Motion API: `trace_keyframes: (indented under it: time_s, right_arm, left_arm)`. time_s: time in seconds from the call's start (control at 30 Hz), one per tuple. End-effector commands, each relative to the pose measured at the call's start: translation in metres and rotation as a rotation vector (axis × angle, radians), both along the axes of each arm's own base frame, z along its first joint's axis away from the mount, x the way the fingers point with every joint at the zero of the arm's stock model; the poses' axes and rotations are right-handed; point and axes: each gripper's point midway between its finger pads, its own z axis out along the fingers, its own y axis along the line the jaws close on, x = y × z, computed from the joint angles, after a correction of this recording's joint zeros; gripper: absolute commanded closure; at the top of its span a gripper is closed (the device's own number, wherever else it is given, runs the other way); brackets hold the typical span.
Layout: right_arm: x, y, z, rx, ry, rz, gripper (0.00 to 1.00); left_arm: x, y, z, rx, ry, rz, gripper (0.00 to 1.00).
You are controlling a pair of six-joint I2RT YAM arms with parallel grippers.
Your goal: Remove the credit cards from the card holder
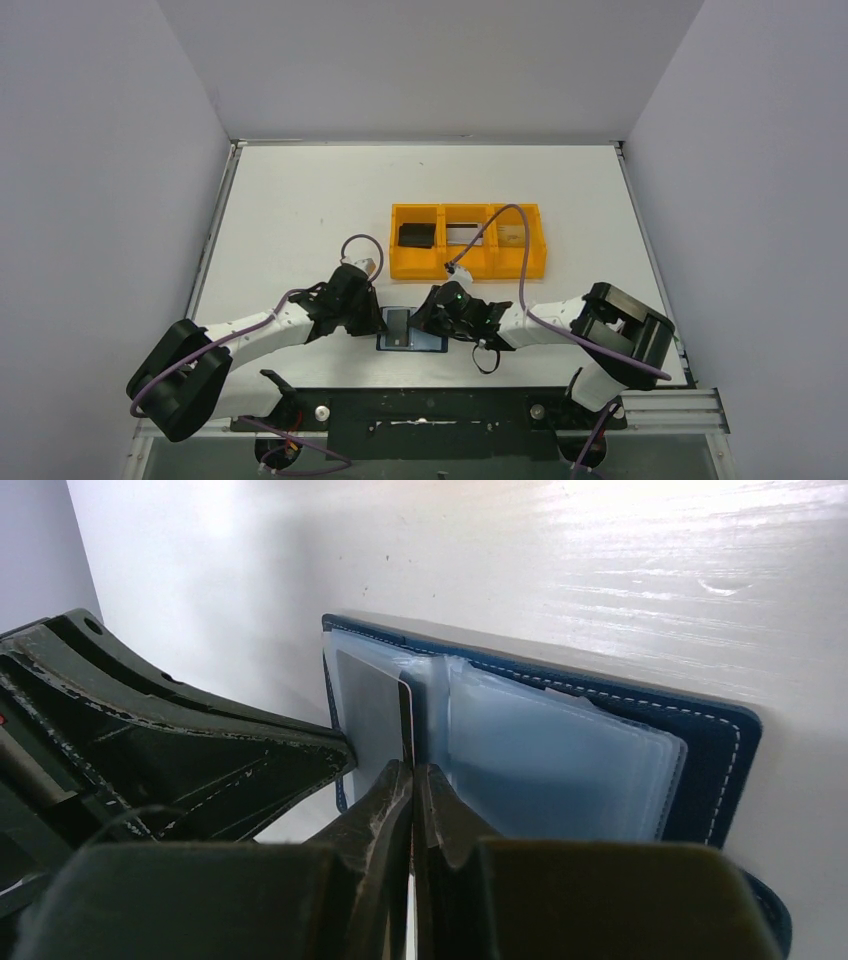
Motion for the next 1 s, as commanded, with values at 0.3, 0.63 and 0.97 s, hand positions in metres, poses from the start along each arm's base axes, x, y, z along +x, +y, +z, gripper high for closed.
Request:
trace_keyframes:
  time_s: [0.3, 0.63, 0.97]
  right_arm:
    - [0.0, 0.018, 0.008, 0.026, -0.004, 0.039, 0.85]
    - [-0.001, 0.019, 0.001, -0.004, 0.029, 0.04, 0.78]
    - [0.001, 0.029, 0.031, 0.085, -0.066, 0.065, 1.0]
  left_arm:
    - [-0.009, 0.014, -0.01, 0.051, 0.011, 0.009, 0.97]
    - [-0.01, 0.012, -0.009, 0.033, 0.011, 0.013, 0.99]
    - [-0.008, 0.016, -0.005, 0.032, -0.004, 0.046, 1.0]
